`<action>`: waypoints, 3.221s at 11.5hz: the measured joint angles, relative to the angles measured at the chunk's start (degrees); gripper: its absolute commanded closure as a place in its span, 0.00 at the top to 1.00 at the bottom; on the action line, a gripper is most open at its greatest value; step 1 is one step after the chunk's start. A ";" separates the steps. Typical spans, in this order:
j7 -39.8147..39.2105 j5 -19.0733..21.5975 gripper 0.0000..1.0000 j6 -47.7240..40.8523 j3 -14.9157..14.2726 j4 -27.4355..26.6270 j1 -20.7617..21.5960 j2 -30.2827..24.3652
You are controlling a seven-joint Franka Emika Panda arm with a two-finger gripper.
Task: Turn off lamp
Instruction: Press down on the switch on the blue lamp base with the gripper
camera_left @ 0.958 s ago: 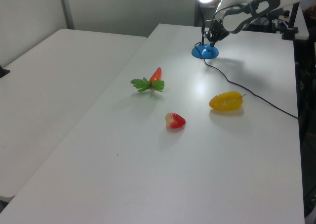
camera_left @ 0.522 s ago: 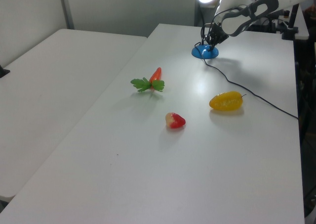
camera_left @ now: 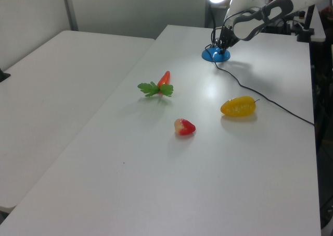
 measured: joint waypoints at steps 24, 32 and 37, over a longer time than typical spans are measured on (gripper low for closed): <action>4.99 -4.75 0.00 -0.01 -0.07 -0.02 0.39 0.06; 5.05 -1.88 0.00 -0.01 -0.01 1.79 0.26 0.10; 5.05 -1.88 0.00 0.00 0.02 1.80 0.82 0.87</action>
